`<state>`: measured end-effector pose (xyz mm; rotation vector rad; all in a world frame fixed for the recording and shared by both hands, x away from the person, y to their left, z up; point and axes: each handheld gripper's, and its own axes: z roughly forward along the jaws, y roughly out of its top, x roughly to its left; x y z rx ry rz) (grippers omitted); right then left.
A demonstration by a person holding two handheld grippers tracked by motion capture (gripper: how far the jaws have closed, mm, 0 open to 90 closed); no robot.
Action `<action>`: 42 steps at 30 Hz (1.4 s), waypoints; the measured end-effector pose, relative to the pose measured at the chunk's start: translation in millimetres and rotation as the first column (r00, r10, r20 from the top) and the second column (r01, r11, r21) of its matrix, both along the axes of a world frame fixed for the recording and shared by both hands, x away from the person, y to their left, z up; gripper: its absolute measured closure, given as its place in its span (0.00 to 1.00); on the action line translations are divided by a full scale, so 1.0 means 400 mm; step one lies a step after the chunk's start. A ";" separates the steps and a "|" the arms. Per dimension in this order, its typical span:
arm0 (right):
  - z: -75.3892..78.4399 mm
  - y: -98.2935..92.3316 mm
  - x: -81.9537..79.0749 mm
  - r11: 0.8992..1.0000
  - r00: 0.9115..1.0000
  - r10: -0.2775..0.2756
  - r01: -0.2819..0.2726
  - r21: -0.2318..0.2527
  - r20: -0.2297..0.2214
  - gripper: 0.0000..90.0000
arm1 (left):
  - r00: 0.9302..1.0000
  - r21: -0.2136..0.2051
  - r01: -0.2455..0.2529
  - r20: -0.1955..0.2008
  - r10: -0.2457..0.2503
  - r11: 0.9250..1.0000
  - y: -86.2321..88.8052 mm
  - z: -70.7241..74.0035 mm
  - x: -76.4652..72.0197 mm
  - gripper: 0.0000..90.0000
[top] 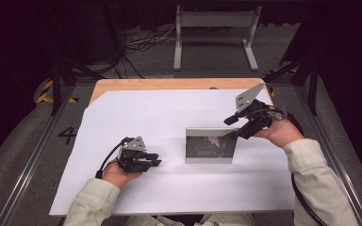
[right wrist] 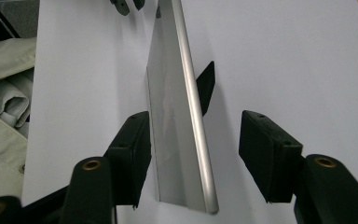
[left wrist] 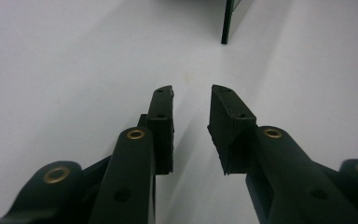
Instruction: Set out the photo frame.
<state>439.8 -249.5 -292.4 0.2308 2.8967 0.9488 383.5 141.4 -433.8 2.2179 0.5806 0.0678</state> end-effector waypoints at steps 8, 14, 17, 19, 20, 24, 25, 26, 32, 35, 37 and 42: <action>0.001 -0.063 -0.019 0.999 0.999 -0.049 0.049 0.025 0.003 0.46 | 1.000 -0.011 -0.006 -0.001 0.006 1.000 0.000 0.003 0.007 0.78; -0.002 -0.112 -0.033 0.996 0.997 -0.081 0.081 0.037 0.001 0.44 | 1.000 -0.014 -0.010 0.001 0.010 1.000 0.001 0.004 0.013 0.77; -0.003 -0.132 -0.039 0.994 0.995 -0.096 0.096 0.045 -0.002 0.44 | 1.000 -0.015 -0.011 0.001 0.011 1.000 0.000 0.004 0.015 0.77; -0.004 -0.148 -0.043 0.992 0.994 -0.113 0.113 0.052 -0.003 0.44 | 1.000 -0.016 -0.012 0.001 0.012 1.000 0.000 0.003 0.016 0.77; -0.005 -0.156 -0.044 0.992 0.993 -0.114 0.114 0.053 -0.001 0.44 | 1.000 -0.015 -0.010 0.002 0.010 1.000 0.000 0.003 0.017 0.77; -0.015 -0.189 -0.053 0.988 0.990 -0.144 0.144 0.063 -0.008 0.44 | 1.000 -0.019 -0.012 0.001 0.012 1.000 -0.001 0.004 0.019 0.77; -0.015 -0.189 -0.053 0.988 0.990 -0.144 0.144 0.063 -0.008 0.44 | 1.000 -0.019 -0.012 0.001 0.012 1.000 -0.001 0.004 0.019 0.77; -0.021 -0.203 -0.054 0.985 0.987 -0.160 0.161 0.067 -0.014 0.43 | 1.000 -0.023 -0.018 0.002 0.018 1.000 -0.002 0.004 0.019 0.77; -0.040 -0.233 -0.056 0.977 0.979 -0.200 0.201 0.075 -0.028 0.41 | 0.999 -0.028 -0.030 0.030 0.031 0.999 0.002 0.010 0.021 0.77; -0.052 -0.243 -0.057 0.971 0.975 -0.219 0.222 0.091 -0.037 0.40 | 0.998 -0.038 -0.046 0.036 0.047 0.998 0.006 0.013 0.021 0.77; -0.064 -0.248 -0.056 0.969 0.973 -0.225 0.229 0.095 -0.045 0.40 | 0.998 -0.042 -0.048 0.036 0.050 0.998 0.009 0.013 0.022 0.77; -0.095 -0.258 -0.055 0.964 0.968 -0.240 0.247 0.102 -0.073 0.40 | 0.997 -0.049 -0.060 0.036 0.061 0.997 0.014 0.013 0.024 0.77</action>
